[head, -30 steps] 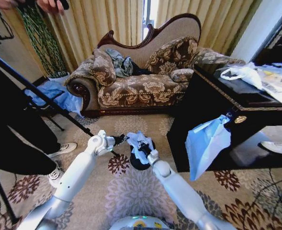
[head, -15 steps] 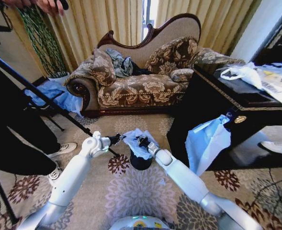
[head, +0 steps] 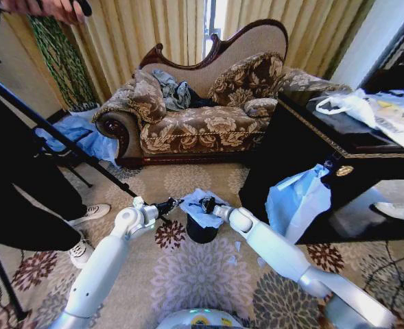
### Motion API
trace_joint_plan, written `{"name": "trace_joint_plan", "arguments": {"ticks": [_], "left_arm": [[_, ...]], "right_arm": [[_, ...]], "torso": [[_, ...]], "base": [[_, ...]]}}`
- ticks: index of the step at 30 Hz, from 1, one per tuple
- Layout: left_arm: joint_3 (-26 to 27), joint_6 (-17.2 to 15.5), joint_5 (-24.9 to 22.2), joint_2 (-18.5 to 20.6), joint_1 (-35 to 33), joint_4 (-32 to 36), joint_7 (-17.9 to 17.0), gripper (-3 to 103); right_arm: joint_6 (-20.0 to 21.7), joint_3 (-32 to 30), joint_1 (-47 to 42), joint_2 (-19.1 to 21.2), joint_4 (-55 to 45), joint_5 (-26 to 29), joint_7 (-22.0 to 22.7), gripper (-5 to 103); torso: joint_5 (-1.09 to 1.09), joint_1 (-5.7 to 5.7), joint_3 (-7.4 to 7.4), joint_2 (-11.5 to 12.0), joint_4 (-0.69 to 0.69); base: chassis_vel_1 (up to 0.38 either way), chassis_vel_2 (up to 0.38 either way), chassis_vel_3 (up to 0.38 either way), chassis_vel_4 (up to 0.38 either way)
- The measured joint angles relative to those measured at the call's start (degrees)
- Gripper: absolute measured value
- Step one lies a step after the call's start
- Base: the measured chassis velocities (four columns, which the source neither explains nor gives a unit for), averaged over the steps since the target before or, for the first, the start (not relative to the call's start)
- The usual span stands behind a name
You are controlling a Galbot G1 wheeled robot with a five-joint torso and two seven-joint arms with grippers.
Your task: Place a garbage bag over the trash bin.
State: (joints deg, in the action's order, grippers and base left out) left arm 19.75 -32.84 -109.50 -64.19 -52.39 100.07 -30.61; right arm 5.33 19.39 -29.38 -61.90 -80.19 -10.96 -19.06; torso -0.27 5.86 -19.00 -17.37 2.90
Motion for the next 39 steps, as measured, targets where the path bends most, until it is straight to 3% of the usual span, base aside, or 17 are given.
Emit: {"name": "trace_joint_plan", "arguments": {"ticks": [8,23,29,33,39], "left_arm": [[0.3,-0.1,1.4,-1.3,0.4,-1.2,1.3,0],[2.1,0.8,2.7,-0.1,-0.6,-1.4,3.7,0],[1.0,1.6,4.0,-1.1,-0.4,-2.1,4.2,0],[-0.4,2.4,4.8,-3.2,1.7,-3.6,4.4,0],[-1.4,2.8,4.7,-3.9,4.3,-5.3,4.6,0]], "right_arm": [[0.6,0.8,-0.5,0.6,-0.3,-0.6,-1.6,0],[-0.7,2.3,1.3,-3.9,6.3,-6.2,-1.6,0],[0.1,0.4,1.9,-0.8,0.7,-7.4,-0.3,0],[3.9,0.5,0.5,4.4,-8.4,-1.5,-1.0,0],[5.0,0.1,-3.6,5.3,-10.1,0.3,-1.0,0]], "torso": [[-0.01,0.00,0.00,0.0,0.00],[0.00,0.00,0.00,0.0,-0.02],[-0.01,0.00,0.00,0.0,-0.02],[-0.01,0.00,0.00,0.0,0.00],[0.01,0.00,0.00,0.0,0.01]], "base": [[0.000,0.000,0.000,0.000],[0.000,0.000,0.000,0.000],[0.000,0.000,0.000,0.000],[0.000,0.000,0.000,0.000],[0.000,0.000,0.000,0.000]]}}
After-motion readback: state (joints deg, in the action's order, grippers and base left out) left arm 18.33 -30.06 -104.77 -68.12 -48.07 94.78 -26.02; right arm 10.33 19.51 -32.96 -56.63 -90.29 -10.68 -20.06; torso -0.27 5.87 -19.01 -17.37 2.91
